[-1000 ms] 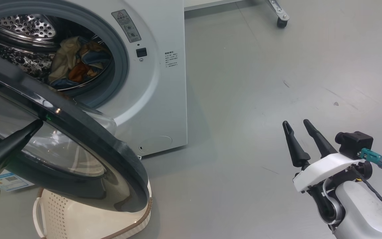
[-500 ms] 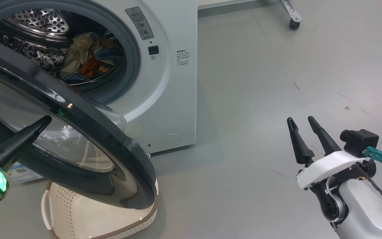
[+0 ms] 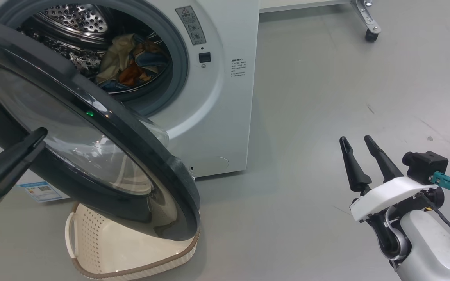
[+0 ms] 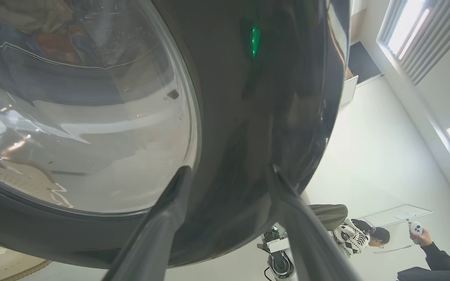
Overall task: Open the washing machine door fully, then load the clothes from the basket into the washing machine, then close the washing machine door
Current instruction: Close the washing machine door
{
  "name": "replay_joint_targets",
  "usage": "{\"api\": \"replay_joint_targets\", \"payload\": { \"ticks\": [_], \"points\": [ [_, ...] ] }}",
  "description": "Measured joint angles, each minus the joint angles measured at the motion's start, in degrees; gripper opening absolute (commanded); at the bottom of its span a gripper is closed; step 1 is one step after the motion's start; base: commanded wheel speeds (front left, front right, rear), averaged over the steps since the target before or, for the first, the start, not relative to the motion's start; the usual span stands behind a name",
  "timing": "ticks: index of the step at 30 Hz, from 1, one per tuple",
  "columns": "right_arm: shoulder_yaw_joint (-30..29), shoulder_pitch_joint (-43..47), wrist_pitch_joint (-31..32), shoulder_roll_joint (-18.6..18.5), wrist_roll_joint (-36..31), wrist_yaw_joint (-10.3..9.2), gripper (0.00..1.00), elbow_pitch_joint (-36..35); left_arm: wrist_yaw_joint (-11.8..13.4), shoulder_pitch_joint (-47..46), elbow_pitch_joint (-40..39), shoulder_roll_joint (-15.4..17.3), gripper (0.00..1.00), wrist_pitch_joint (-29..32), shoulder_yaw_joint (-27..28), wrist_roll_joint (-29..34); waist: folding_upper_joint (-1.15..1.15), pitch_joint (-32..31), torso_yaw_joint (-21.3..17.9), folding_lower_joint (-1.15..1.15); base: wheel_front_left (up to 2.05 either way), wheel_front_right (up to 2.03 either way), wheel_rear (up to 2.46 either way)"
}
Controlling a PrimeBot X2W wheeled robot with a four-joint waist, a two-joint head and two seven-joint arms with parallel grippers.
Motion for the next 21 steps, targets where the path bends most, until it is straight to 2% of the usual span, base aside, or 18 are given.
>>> {"api": "replay_joint_targets", "payload": {
  "ticks": [9, 16, 21],
  "points": [
    [1.0, 0.0, 0.0, 0.3, -0.1, 0.00, 1.00, -0.2, -5.7, 3.9, -0.3, 0.9, 1.00, -6.6, 3.6, 7.6, 0.00, 0.0, 1.4, 0.00, 0.00, 0.00, 0.00],
    [1.2, 0.0, 0.0, 0.1, -0.1, 0.00, 1.00, -0.2, -7.2, 7.3, 0.4, -0.8, 1.00, -16.3, 7.3, 16.4, 0.00, 0.2, 1.5, 0.00, 0.00, 0.00, 0.00],
    [1.3, 0.0, 0.0, -0.1, -0.1, 0.00, 1.00, -0.2, -7.8, 10.9, 0.7, -0.9, 1.00, -25.2, 8.4, 28.5, 0.00, 0.4, 1.4, 0.00, 0.00, 0.00, 0.00]
  ]
}}
